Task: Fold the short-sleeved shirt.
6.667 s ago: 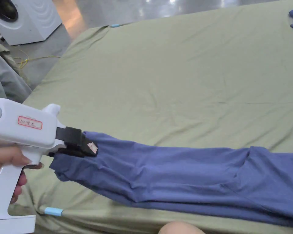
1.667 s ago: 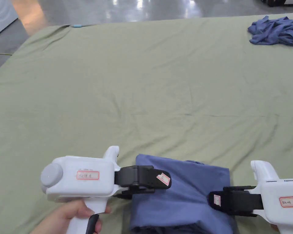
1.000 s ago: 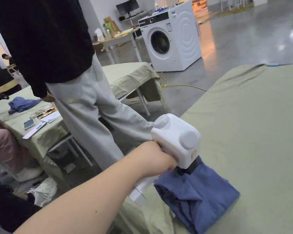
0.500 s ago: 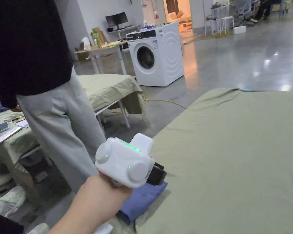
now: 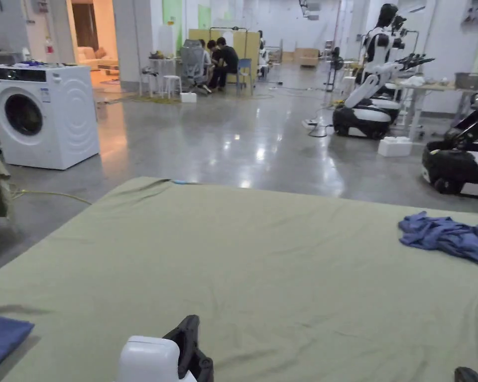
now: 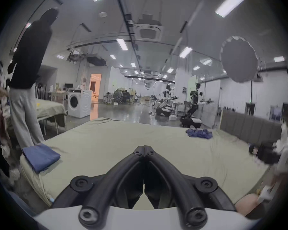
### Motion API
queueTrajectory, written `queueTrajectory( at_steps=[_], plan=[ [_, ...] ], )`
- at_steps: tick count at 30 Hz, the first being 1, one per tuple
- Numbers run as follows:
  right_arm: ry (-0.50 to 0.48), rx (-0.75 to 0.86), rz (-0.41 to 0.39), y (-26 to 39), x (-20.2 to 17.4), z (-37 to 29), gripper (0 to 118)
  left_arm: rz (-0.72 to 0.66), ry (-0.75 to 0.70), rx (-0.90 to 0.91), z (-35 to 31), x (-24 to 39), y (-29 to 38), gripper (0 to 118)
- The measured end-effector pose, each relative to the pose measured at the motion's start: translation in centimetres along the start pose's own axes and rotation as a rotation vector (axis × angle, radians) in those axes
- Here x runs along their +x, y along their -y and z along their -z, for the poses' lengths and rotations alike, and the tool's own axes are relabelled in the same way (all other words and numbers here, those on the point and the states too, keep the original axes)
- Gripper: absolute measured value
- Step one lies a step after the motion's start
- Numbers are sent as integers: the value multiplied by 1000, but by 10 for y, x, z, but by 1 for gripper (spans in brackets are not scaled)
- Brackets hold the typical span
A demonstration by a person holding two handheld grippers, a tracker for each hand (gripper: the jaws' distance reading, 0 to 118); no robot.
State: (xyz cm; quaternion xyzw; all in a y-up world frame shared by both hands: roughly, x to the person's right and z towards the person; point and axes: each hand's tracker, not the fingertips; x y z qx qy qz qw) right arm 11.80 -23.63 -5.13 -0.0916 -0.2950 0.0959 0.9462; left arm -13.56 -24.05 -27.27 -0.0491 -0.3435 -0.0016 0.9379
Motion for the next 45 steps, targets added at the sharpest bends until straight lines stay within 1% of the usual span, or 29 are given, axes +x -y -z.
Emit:
queueTrajectory(
  at_steps=[3,5,6,9,11,15,16,17,19,20,21,22,23,24,26,28,30,33,36,39,42,45],
  plan=[
    [102,-15,29,13,17,-11,3,50,56,25,-4,25,3,0],
    [150,-10,99,18,29,-19,3,105,77,59,-6,36,-4,0],
    [159,-20,127,19,35,-22,3,142,73,46,-7,39,-7,0],
    [200,-24,102,23,40,-27,3,114,61,44,-4,39,-17,0],
    [200,-33,125,25,45,-30,3,68,58,29,-3,35,-22,0],
    [212,-34,146,26,48,-32,3,68,12,30,-5,28,-30,1],
    [217,-25,149,25,47,-33,3,65,10,28,-7,26,-33,3],
    [222,-14,153,24,47,-34,7,63,5,27,-8,25,-34,13],
    [222,-12,156,20,48,-33,30,67,-10,31,-10,23,-34,32],
    [231,-15,152,19,48,-32,48,66,-15,32,-11,21,-34,55],
    [233,-13,152,18,47,-32,69,65,-18,29,-11,20,-35,84],
    [236,-10,157,18,47,-31,95,60,-21,30,-12,18,-34,108],
    [237,-2,167,18,47,-30,118,58,-22,42,-13,16,-33,118],
    [241,44,166,18,45,-33,118,56,-28,97,-17,15,-36,118],
    [249,20,166,13,39,-36,118,67,-35,106,-18,13,-37,118],
    [259,18,138,12,34,-35,118,67,-43,141,-19,13,-34,118],
    [272,31,123,18,34,-30,118,65,-48,146,-16,13,-31,118],
    [269,36,139,25,35,-22,118,53,-52,138,-12,14,-21,118],
    [274,43,132,27,32,-13,118,37,-58,137,-7,17,-14,118],
    [237,50,136,29,34,2,118,24,-60,147,6,18,-10,118],
    [211,28,132,37,31,15,118,32,-86,97,16,22,3,118],
    [203,-12,113,50,27,22,118,52,-69,55,20,26,19,118]
  ],
)
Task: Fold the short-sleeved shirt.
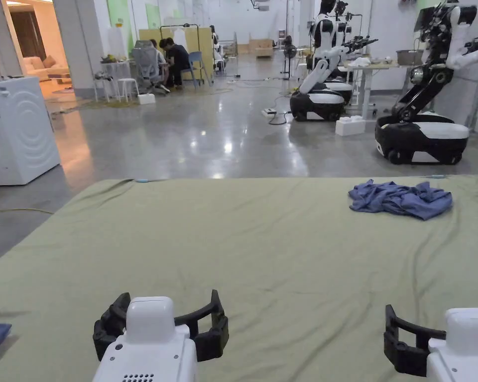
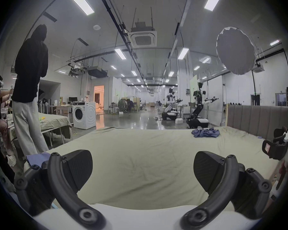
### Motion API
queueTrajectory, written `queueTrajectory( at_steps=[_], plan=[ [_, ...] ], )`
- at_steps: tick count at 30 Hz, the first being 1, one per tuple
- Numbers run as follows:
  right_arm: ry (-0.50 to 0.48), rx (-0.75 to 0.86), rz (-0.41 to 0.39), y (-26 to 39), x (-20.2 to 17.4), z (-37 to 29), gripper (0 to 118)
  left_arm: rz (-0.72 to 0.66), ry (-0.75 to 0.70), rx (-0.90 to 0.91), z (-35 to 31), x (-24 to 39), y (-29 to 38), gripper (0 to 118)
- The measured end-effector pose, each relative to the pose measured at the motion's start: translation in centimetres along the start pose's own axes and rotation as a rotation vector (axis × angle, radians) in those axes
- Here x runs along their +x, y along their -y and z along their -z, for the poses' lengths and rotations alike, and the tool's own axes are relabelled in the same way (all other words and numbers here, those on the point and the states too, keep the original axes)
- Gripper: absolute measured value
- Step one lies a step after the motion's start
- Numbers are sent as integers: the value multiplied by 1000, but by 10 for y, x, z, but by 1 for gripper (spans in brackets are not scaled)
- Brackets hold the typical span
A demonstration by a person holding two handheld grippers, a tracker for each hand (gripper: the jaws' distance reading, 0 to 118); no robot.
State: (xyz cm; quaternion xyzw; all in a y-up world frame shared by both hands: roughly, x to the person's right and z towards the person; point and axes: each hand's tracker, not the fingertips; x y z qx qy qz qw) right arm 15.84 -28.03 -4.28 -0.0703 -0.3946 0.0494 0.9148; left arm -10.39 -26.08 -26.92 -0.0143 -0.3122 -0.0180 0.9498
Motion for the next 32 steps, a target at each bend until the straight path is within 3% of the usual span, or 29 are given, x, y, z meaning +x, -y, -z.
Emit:
queueTrajectory(
  at_steps=[4,6,9,22,24,32],
  plan=[
    [-12,10,26,-4,3,-1,118,93,-9,-51,5,8,23,118],
    [-41,-24,24,-2,2,4,118,68,3,-27,5,8,14,118],
    [62,-57,5,-3,-2,6,118,60,11,-7,2,9,17,118],
    [10,6,10,0,2,-4,118,18,34,-3,-1,1,20,118],
    [62,10,-11,0,-2,-9,118,20,27,-2,-1,2,20,118],
    [66,-10,59,0,6,-5,118,21,22,-8,1,3,21,118]
  ],
)
